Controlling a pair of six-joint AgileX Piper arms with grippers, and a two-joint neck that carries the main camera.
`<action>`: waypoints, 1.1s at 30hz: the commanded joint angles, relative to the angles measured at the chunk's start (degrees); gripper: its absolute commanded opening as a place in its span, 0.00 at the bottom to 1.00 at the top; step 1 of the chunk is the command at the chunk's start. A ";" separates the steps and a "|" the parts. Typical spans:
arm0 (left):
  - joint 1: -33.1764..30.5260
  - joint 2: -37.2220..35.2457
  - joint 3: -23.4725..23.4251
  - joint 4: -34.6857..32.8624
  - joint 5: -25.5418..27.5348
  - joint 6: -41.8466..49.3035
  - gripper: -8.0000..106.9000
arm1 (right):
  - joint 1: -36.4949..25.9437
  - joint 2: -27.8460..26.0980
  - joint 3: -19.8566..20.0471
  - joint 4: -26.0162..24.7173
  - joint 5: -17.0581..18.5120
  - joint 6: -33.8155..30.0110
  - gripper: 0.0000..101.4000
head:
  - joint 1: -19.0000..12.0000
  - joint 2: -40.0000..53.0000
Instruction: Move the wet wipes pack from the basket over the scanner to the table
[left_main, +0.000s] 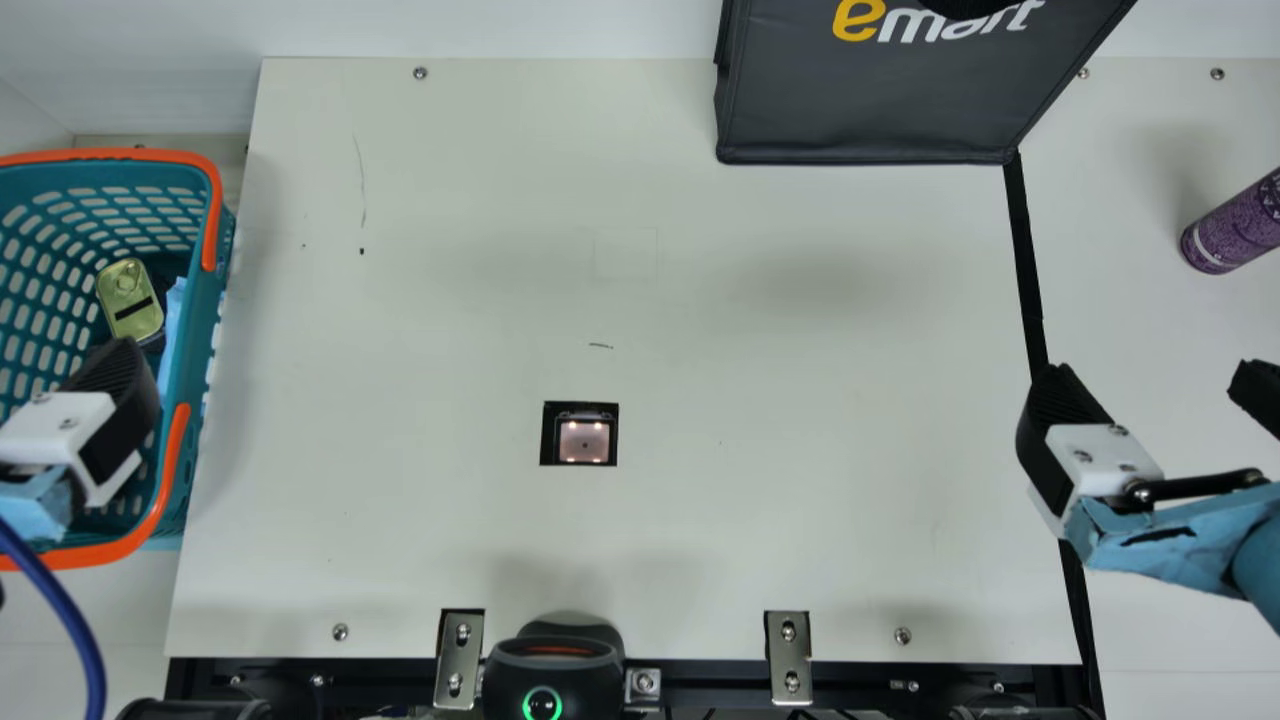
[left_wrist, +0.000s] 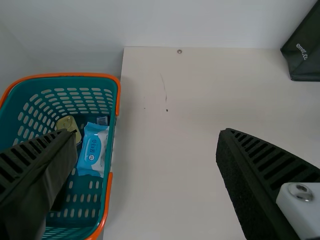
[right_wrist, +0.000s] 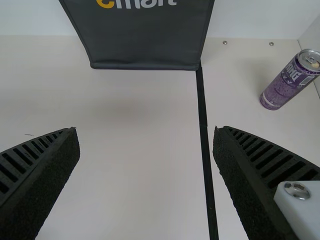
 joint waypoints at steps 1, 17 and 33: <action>0.00 0.00 0.00 0.00 0.00 0.00 0.85 | 0.00 0.00 0.00 0.00 0.00 0.00 0.94 | -1.75 1.52; 0.00 0.00 0.00 0.00 0.00 0.00 0.85 | 0.00 0.00 0.00 0.00 0.00 0.00 0.94 | -1.75 20.18; 2.98 1.95 -0.19 1.05 -1.18 -2.72 0.85 | 0.00 0.00 0.00 0.00 0.00 0.00 0.94 | -1.75 20.18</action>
